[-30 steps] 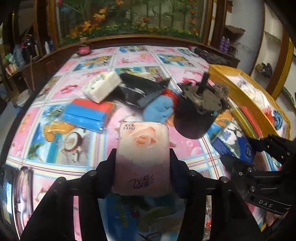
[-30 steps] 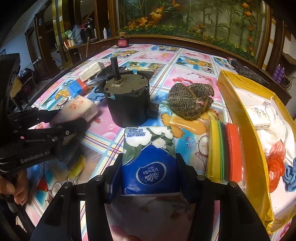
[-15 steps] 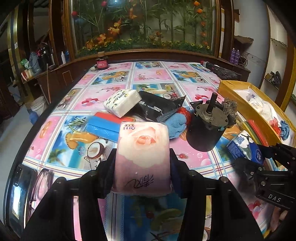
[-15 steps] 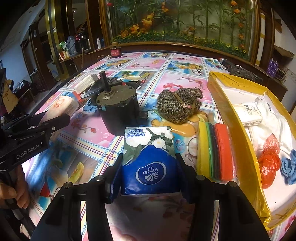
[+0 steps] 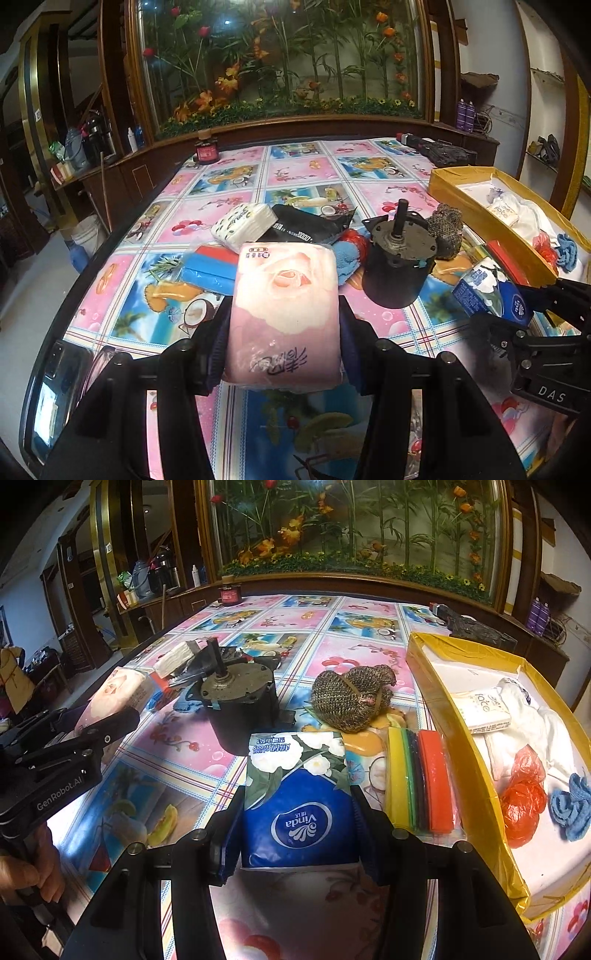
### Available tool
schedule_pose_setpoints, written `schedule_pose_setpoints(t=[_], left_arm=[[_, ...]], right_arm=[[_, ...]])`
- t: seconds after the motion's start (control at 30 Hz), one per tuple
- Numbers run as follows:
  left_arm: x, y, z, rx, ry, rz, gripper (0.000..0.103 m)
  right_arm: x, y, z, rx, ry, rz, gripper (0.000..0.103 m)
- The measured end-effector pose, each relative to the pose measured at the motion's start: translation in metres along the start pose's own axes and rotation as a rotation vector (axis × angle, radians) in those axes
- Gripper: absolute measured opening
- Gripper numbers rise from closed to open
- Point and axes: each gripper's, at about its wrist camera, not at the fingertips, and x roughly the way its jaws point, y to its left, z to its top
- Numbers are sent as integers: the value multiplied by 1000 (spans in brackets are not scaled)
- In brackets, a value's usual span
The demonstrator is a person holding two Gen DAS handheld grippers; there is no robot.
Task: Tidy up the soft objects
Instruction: 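Lift and carry the pink tissue pack and Vinda pack over the box with both tools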
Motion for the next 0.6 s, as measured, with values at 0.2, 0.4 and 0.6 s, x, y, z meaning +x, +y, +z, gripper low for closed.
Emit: schedule_pose_setpoints(t=[0.2,0.4,0.6], left_arm=[[-9,-9,0,30,-25,7,50],[-15,-17,-1,52,-35,3,50],[-20,-22,-2,68,-42,7,50]], right_arm=[[-9,1,-3,-7,-16,4,51],[-17,-2,-6,0,-26,9,51],[-24,-4,-7,7,-37,12,51]])
